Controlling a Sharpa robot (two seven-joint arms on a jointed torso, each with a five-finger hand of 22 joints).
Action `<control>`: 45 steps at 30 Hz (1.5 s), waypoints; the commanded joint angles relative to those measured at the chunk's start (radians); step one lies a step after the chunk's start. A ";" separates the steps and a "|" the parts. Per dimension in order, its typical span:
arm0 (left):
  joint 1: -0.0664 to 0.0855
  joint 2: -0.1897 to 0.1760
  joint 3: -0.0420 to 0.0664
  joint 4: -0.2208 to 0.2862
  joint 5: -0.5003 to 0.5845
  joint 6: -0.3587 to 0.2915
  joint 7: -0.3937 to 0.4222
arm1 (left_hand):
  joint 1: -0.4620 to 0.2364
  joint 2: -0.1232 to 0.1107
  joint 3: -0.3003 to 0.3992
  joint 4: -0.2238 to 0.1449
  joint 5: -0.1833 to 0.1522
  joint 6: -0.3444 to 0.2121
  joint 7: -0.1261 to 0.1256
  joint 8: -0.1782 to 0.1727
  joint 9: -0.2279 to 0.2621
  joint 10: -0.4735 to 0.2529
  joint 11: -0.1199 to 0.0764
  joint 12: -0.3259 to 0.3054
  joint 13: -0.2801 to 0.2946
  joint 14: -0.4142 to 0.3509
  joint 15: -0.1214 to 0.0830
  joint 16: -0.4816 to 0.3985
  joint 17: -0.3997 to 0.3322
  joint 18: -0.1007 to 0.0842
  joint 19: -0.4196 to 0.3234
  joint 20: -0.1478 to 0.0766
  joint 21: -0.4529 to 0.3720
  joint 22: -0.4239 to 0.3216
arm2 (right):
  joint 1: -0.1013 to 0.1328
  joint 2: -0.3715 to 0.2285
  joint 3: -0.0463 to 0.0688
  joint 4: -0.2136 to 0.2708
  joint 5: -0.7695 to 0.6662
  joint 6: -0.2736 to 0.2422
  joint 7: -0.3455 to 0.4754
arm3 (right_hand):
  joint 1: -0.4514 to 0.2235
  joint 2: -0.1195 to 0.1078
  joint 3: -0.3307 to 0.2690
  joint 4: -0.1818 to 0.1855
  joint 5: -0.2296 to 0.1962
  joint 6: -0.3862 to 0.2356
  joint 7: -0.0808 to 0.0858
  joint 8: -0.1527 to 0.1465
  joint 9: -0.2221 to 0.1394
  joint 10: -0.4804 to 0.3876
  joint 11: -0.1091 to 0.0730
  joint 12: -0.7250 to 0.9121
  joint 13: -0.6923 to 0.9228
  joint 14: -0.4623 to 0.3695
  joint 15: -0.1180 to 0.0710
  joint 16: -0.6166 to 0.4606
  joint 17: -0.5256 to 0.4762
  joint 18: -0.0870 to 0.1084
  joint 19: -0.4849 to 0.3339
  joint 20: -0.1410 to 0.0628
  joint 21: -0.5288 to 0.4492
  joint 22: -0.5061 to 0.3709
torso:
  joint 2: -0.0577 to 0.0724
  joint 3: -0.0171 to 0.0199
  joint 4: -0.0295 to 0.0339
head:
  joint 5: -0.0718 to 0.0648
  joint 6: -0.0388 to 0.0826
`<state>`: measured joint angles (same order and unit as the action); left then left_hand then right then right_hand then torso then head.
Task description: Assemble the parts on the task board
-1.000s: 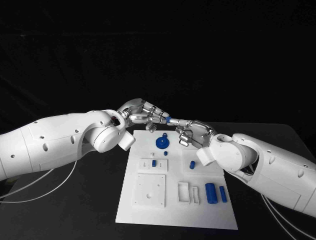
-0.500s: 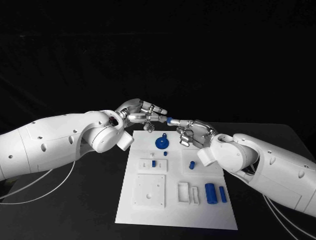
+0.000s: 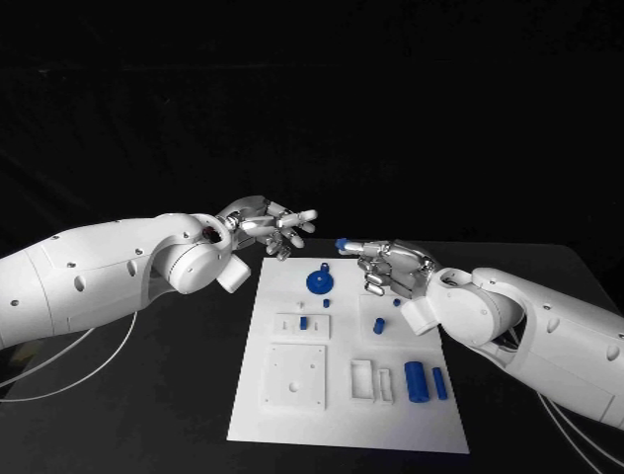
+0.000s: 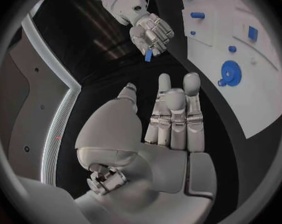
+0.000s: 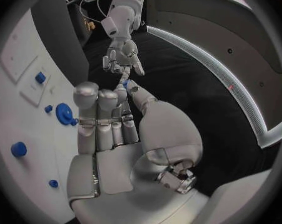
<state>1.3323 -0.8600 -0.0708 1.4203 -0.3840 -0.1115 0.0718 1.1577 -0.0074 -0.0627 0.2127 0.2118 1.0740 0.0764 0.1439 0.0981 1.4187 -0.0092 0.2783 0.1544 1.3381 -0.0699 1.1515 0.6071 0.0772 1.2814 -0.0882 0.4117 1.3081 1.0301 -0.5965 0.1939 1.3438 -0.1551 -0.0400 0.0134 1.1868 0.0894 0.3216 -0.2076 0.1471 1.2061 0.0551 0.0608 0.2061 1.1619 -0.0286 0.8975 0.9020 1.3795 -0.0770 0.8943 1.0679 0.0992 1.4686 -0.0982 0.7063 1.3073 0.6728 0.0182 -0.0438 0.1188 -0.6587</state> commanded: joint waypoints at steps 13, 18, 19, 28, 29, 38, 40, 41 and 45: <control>0.006 0.012 -0.011 0.024 -0.023 0.305 -0.108 | -0.022 0.038 -0.064 -0.065 0.115 0.013 -0.048 0.087 0.409 -0.126 -0.040 0.431 0.314 0.035 -0.034 0.136 0.182 -0.035 -0.015 -0.034 0.100 0.020 | -0.026 -0.064 0.000 0.086 -0.107 0.104 -0.087 | -0.008 0.014 0.004 -0.021 -0.002 0.014 -0.007 0.004 0.001 0.010 -0.004 -0.005 0.006 0.002 -0.010 0.000 0.000 -0.014 0.024 -0.008 -0.006 0.081 | 0.000 0.0002 -0.0005 | 0.002 -0.010; 0.006 0.016 -0.016 0.037 -0.034 0.320 -0.106 | -0.022 0.023 -0.057 -0.074 0.115 0.022 -0.049 0.058 0.465 -0.127 -0.041 0.436 0.324 0.036 -0.034 0.142 0.190 -0.034 -0.023 -0.034 0.119 0.018 | -0.029 -0.072 -0.001 0.101 -0.110 0.104 -0.106 | -0.008 0.014 0.004 -0.023 -0.004 0.015 -0.007 0.004 0.002 0.012 -0.004 -0.005 0.008 0.003 -0.010 0.001 0.001 -0.014 0.025 -0.008 -0.005 0.081 | 0.000 -0.0007 -0.0010 | 0.000 -0.012; 0.006 0.017 -0.017 0.039 -0.036 0.320 -0.105 | -0.024 0.020 -0.055 -0.076 0.114 0.024 -0.049 0.047 0.474 -0.127 -0.041 0.436 0.325 0.036 -0.034 0.142 0.190 -0.033 -0.025 -0.034 0.122 0.018 | -0.030 -0.073 -0.002 0.103 -0.110 0.104 -0.109 | -0.008 0.014 0.004 -0.023 -0.004 0.015 -0.007 0.004 0.002 0.012 -0.004 -0.005 0.008 0.003 -0.010 0.001 0.001 -0.014 0.025 -0.008 -0.005 0.081 | 0.000 -0.0009 -0.0010 | -0.001 -0.012; 0.006 0.022 -0.020 0.045 -0.069 0.306 -0.095 | -0.028 -0.002 -0.042 -0.071 0.108 0.023 -0.041 0.009 0.463 -0.138 -0.035 0.432 0.325 0.025 -0.029 0.123 0.158 -0.029 -0.031 -0.030 0.123 0.017 | -0.032 -0.080 -0.007 0.111 -0.107 0.107 -0.117 | -0.011 0.014 0.006 -0.025 -0.004 0.016 -0.007 0.004 0.001 0.014 -0.005 -0.006 0.010 0.003 -0.010 0.001 0.001 -0.014 0.025 -0.008 -0.006 0.081 | 0.000 -0.0008 -0.0007 | -0.005 -0.015; 0.006 0.022 -0.020 0.045 -0.076 0.306 -0.096 | -0.029 -0.005 -0.040 -0.070 0.106 0.023 -0.040 0.004 0.460 -0.139 -0.034 0.431 0.324 0.024 -0.029 0.123 0.157 -0.029 -0.032 -0.029 0.123 0.017 | -0.033 -0.080 -0.007 0.111 -0.107 0.107 -0.116 | -0.012 0.014 0.007 -0.027 -0.006 0.017 -0.008 0.004 0.001 0.015 -0.005 -0.006 0.012 0.003 -0.010 0.001 0.002 -0.014 0.025 -0.008 -0.007 0.081 | 0.000 -0.0005 0.0001 | -0.005 -0.016; 0.006 0.024 -0.022 0.047 -0.129 0.305 -0.100 | -0.023 -0.021 -0.026 -0.070 0.103 0.033 -0.038 -0.016 0.451 -0.143 -0.033 0.430 0.323 0.018 -0.027 0.117 0.144 -0.028 -0.034 -0.027 0.120 0.016 | -0.036 -0.083 -0.008 0.118 -0.098 0.112 -0.115 | -0.012 0.014 0.008 -0.028 -0.005 0.017 -0.008 0.004 0.001 0.015 -0.005 -0.007 0.012 0.003 -0.010 0.001 0.002 -0.014 0.025 -0.008 -0.008 0.080 | 0.000 -0.0011 -0.0002 | -0.006 -0.019; 0.006 0.024 -0.023 0.047 -0.134 0.307 -0.100 | -0.018 -0.021 -0.024 -0.074 0.110 0.034 -0.038 -0.016 0.452 -0.143 -0.033 0.430 0.323 0.018 -0.027 0.117 0.143 -0.028 -0.035 -0.027 0.120 0.016 | -0.037 -0.084 -0.008 0.119 -0.098 0.112 -0.115 | -0.012 0.014 0.008 -0.028 -0.005 0.017 -0.008 0.004 0.001 0.015 -0.005 -0.007 0.012 0.003 -0.010 0.001 0.002 -0.014 0.025 -0.008 -0.008 0.080 | 0.001 -0.0013 -0.0004 | -0.006 -0.019; 0.005 0.023 -0.023 0.048 -0.137 0.309 -0.100 | -0.013 -0.020 -0.024 -0.079 0.115 0.035 -0.039 -0.016 0.452 -0.144 -0.033 0.429 0.323 0.017 -0.027 0.116 0.141 -0.028 -0.035 -0.027 0.119 0.016 | -0.037 -0.084 -0.008 0.119 -0.097 0.111 -0.114 | -0.012 0.014 0.008 -0.028 -0.005 0.017 -0.008 0.004 0.001 0.015 -0.005 -0.007 0.012 0.003 -0.010 0.001 0.002 -0.014 0.025 -0.008 -0.008 0.080 | 0.000 -0.0010 -0.0004 | -0.006 -0.019; 0.005 0.024 -0.023 0.050 -0.147 0.316 -0.101 | -0.005 -0.018 -0.026 -0.093 0.124 0.036 -0.040 -0.016 0.454 -0.145 -0.033 0.429 0.323 0.016 -0.028 0.116 0.141 -0.028 -0.036 -0.027 0.118 0.017 | -0.038 -0.084 -0.008 0.120 -0.097 0.109 -0.112 | -0.012 0.014 0.008 -0.028 -0.005 0.017 -0.008 0.004 0.001 0.015 -0.005 -0.007 0.012 0.003 -0.010 0.001 0.002 -0.014 0.025 -0.008 -0.008 0.080 | 0.000 -0.0008 0.0002 | -0.006 -0.020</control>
<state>1.3366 -0.8386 -0.0946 1.4664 -0.5021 0.1816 -0.0327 1.1407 -0.0251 -0.0907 0.1250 0.3333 1.1044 0.0370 0.1307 0.5509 1.2789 -0.0411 0.7103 0.4783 1.3591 -0.0980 1.2733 0.7497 0.0615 1.2506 -0.1145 0.5286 1.3075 0.9929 -0.6791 0.1861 1.4607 -0.2533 0.0492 -0.1028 1.1789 0.0969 0.3301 -0.2321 0.1384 1.2119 0.0494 0.0604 0.2063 1.1724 -0.0321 0.8975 0.9126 1.3829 -0.0803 0.8943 1.0693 0.0993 1.4648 -0.1015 0.7026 1.3073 0.6728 0.0174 -0.0437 0.1125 -0.6781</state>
